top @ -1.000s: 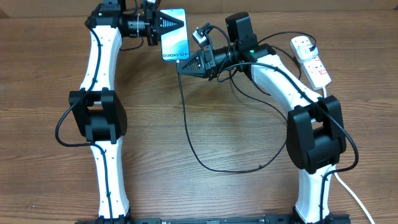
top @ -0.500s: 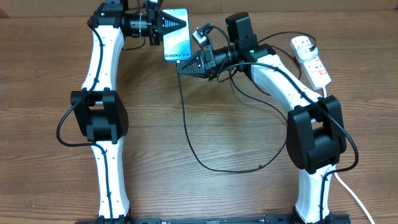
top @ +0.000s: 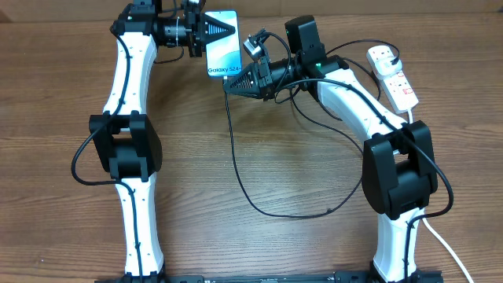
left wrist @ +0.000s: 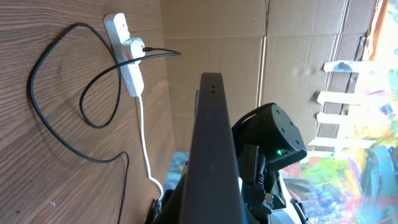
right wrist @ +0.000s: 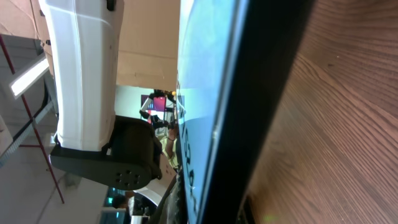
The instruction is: Plug charger to phone and switch on socket
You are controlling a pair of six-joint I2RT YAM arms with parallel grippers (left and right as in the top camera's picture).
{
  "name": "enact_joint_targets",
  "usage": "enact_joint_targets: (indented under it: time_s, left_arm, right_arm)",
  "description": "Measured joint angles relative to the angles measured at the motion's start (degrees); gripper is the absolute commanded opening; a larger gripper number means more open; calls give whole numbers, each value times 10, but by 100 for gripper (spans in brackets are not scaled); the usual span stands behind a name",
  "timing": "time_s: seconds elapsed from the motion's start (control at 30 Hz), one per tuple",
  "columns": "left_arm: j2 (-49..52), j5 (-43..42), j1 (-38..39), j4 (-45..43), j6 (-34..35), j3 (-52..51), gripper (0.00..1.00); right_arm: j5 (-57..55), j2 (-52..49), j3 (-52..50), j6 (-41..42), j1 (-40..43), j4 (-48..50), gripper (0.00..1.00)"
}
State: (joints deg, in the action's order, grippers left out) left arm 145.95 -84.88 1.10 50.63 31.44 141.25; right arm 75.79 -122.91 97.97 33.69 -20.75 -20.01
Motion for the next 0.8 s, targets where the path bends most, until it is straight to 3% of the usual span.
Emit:
enact_joint_targets:
  time_s: [0.8]
  left_arm:
    - [0,0,-1,-9,-5,0,4]
  right_arm:
    - [-14,0,-1,55,5,29,4]
